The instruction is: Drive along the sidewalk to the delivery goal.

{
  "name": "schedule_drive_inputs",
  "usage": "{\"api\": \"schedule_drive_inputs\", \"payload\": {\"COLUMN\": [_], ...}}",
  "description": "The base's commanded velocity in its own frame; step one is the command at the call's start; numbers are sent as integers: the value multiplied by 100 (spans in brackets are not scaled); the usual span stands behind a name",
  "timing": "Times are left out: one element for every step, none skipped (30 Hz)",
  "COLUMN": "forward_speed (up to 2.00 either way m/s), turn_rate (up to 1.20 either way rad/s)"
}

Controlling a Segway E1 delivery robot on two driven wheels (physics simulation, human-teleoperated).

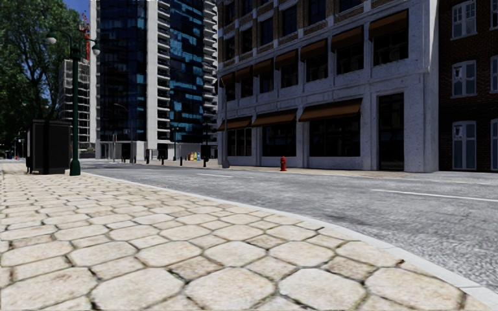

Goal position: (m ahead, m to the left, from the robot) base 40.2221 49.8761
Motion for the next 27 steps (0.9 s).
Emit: {"api": "schedule_drive_inputs", "payload": {"forward_speed": [149, 149, 149, 149, 149, 149, 149, 149, 149, 149, 149, 148, 148, 148, 148, 148, 148, 148, 148, 148, 148, 148, 148, 150, 164, 200, 200], "turn_rate": [49, 52, 52, 53, 53, 53, 53, 53, 53, 53, 53, 53, 53, 54, 55, 57, 58, 58, 58, 58, 58, 58, 58, 58, 58, 59, 59]}}
